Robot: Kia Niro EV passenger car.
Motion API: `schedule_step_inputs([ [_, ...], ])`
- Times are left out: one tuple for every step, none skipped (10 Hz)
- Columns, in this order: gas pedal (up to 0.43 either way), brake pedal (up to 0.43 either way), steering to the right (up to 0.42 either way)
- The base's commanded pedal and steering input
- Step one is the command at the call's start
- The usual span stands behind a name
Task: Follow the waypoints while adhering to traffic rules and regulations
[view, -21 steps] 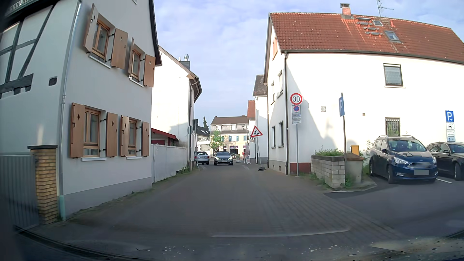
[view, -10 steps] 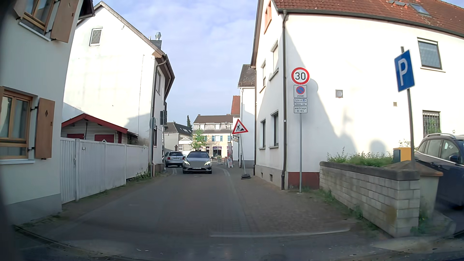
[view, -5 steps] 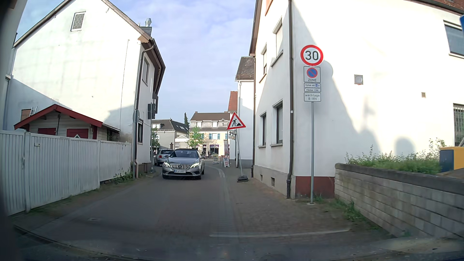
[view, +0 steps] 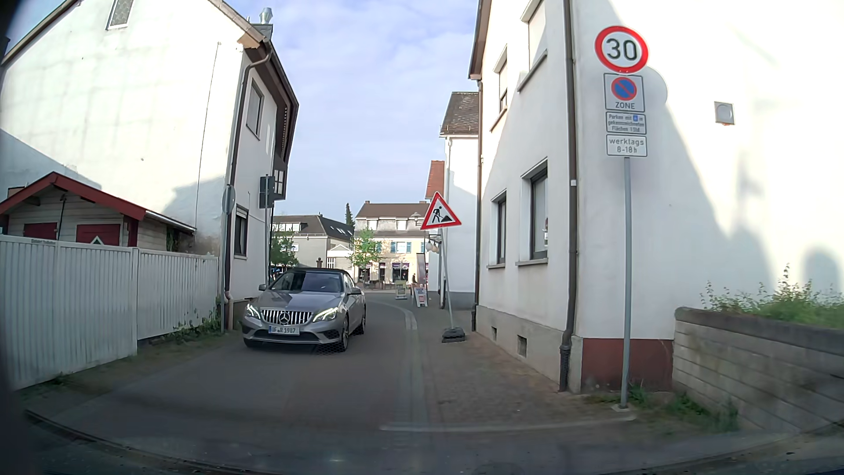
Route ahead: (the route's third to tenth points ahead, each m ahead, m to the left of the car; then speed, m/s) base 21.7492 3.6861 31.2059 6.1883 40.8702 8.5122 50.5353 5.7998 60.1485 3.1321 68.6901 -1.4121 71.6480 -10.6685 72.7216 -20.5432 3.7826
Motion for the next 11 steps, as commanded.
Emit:
schedule_step_inputs([
  [0.0, 0.024, -0.063],
  [0.0, 0.037, -0.064],
  [0.0, 0.03, -0.064],
  [0.0, 0.018, -0.066],
  [0.0, 0.012, -0.071],
  [0.0, 0.0, -0.077],
  [0.0, 0.0, -0.084],
  [0.0, 0.0, -0.094],
  [0.0, 0.0, -0.109],
  [0.0, 0.0, -0.126],
  [0.0, 0.0, -0.145],
])
